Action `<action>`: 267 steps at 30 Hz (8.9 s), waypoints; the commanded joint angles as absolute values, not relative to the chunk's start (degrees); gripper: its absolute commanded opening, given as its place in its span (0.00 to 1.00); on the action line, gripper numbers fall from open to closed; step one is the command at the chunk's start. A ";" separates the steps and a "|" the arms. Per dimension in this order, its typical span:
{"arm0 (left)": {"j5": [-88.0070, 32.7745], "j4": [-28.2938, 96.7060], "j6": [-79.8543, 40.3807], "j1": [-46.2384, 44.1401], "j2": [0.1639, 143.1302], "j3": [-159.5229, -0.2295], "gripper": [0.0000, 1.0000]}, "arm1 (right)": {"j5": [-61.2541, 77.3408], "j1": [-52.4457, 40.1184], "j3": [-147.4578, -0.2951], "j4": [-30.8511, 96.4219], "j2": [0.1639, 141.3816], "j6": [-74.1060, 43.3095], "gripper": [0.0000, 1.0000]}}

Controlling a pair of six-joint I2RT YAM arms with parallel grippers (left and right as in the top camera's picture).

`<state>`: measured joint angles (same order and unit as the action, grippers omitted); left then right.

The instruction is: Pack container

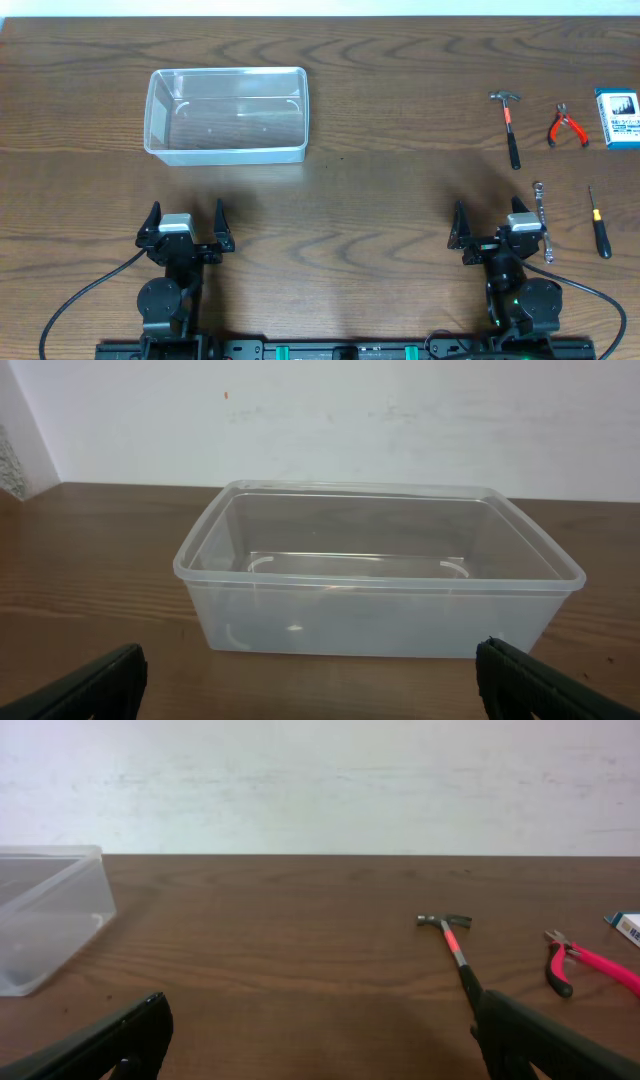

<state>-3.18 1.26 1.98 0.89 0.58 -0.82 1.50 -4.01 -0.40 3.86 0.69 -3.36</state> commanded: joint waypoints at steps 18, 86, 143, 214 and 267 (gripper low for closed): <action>-2.72 3.84 2.96 0.62 0.23 -0.23 0.98 | 1.32 -4.54 -0.32 4.12 0.32 -2.70 0.99; -2.72 3.84 2.96 0.60 0.23 -0.23 0.98 | 5.61 -4.58 -0.32 3.84 0.45 -31.48 0.99; -1.61 -13.15 2.74 0.60 0.23 -7.01 0.98 | -8.43 -30.68 -85.19 70.65 75.64 -23.00 0.99; -0.86 71.37 -8.32 2.33 59.46 -76.25 0.98 | 3.36 -34.61 -129.23 63.18 134.17 -31.88 0.99; -0.84 73.25 -8.27 2.33 59.48 -76.25 0.98 | -3.97 -35.59 -129.93 65.30 141.21 -32.69 0.93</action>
